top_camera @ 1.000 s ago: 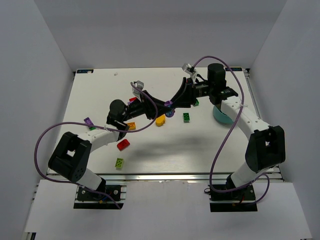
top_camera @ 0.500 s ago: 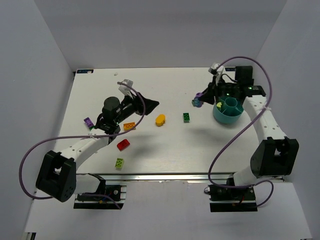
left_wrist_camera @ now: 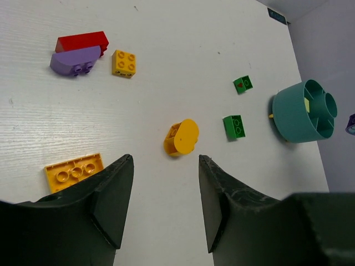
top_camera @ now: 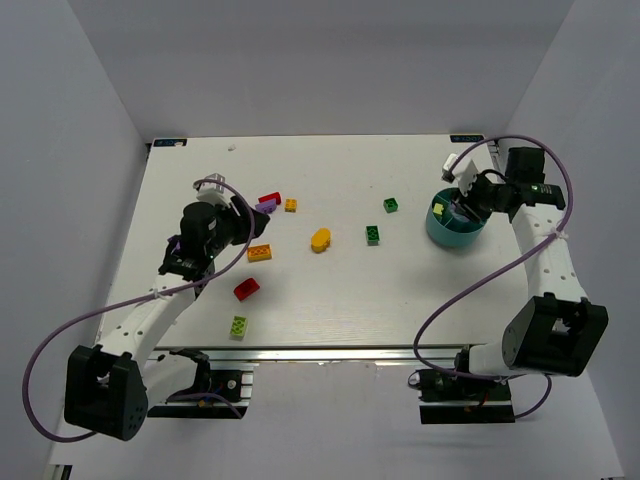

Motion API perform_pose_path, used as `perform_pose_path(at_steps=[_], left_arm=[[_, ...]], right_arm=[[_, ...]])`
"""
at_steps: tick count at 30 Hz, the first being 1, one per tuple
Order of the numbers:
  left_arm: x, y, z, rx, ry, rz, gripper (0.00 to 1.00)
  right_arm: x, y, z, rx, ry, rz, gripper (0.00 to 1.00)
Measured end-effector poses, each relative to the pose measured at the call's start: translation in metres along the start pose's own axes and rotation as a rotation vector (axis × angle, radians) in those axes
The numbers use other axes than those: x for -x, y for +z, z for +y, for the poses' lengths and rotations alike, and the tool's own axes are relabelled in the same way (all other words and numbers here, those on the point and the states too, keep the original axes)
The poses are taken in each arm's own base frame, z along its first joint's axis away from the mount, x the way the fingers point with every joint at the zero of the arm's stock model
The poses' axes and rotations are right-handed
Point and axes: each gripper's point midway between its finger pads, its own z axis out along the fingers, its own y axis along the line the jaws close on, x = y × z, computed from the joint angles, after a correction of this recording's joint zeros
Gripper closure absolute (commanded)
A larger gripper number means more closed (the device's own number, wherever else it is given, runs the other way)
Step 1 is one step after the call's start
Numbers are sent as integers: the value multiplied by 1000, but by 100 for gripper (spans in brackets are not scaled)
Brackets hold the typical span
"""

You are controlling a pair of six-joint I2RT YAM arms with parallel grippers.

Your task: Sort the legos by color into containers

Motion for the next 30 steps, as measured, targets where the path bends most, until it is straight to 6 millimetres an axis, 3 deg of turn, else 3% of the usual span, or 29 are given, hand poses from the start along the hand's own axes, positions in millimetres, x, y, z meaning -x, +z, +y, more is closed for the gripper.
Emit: perform_pose_path(at_steps=[11, 20, 26, 30], left_arm=[[-17, -7, 10, 28, -5, 39, 40], [-18, -10, 13, 36, -4, 42, 40], [-19, -13, 14, 42, -5, 44, 40], [-19, -13, 14, 43, -5, 43, 40]], right_arm=[[-27, 3, 1, 54, -179, 54, 100], [-46, 25, 11, 177, -213, 72, 100], [-49, 26, 14, 202, -240, 77, 99], [-51, 26, 12, 200, -261, 87, 93]])
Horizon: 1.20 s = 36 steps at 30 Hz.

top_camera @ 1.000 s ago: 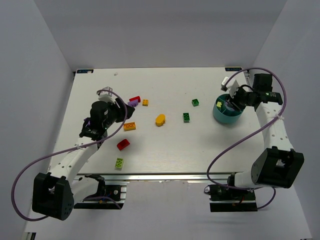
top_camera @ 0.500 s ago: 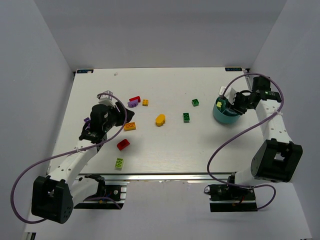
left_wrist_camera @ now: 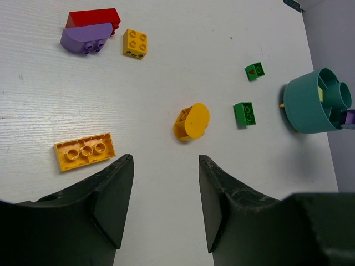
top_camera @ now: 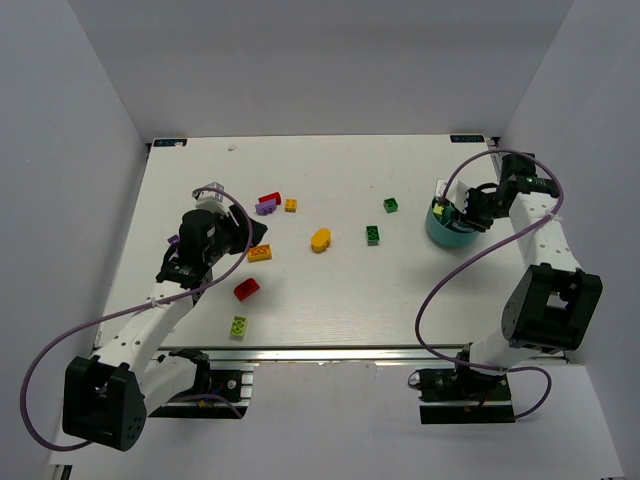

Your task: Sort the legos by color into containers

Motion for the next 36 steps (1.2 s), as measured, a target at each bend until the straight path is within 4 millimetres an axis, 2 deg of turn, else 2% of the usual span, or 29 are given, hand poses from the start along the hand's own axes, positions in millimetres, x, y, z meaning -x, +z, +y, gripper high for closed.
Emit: perform_pose_path(at_steps=[1, 4, 8, 13, 17, 19, 20, 21, 22, 23, 25, 26, 28, 29, 30, 32, 34, 36], left_arm=[[0, 0, 0, 0, 0, 0, 40], [-1, 0, 0, 2, 2, 3, 40], [-3, 0, 2, 8, 4, 11, 39], [-5, -1, 6, 25, 2, 21, 37], [-8, -2, 11, 49, -3, 32, 38], [-10, -3, 15, 75, -14, 42, 51], [-11, -4, 18, 95, -23, 47, 61], [-12, -5, 22, 120, -36, 52, 82], [-12, -6, 25, 143, -55, 54, 91], [-11, -8, 29, 173, -65, 55, 97], [-11, -11, 40, 239, -95, 58, 100], [-12, -13, 45, 270, -110, 62, 97], [-18, -19, 61, 360, -165, 82, 67], [-23, -22, 68, 399, -189, 96, 48], [-31, -26, 75, 456, -236, 132, 38], [-51, -31, 89, 558, -296, 229, 26], [-81, -36, 102, 633, -314, 354, 23], [-98, -35, 111, 672, -274, 463, 23]], right_arm=[[-1, 0, 0, 0, -6, 5, 90], [-3, -1, -2, -5, -22, 20, 59], [-6, -2, -3, -8, -31, 37, 39], [-6, -2, -3, -7, -37, 38, 39], [-1, -6, -8, -12, -19, 23, 45], [9, -13, -20, -39, -2, -6, 49], [17, -18, -27, -61, 18, -31, 53], [27, -23, -34, -83, 42, -66, 56], [38, -28, -41, -104, 66, -108, 60], [51, -32, -47, -122, 101, -167, 66], [77, -36, -51, -142, 163, -286, 69], [89, -36, -47, -139, 204, -348, 67], [124, -27, -23, -70, 276, -467, 51], [153, -8, 5, 19, 256, -510, 44], [181, 16, 41, 127, 240, -528, 36], [216, 56, 105, 333, 292, -500, 27], [221, 70, 107, 358, 352, -478, 19], [220, 82, 100, 369, 399, -454, 18]])
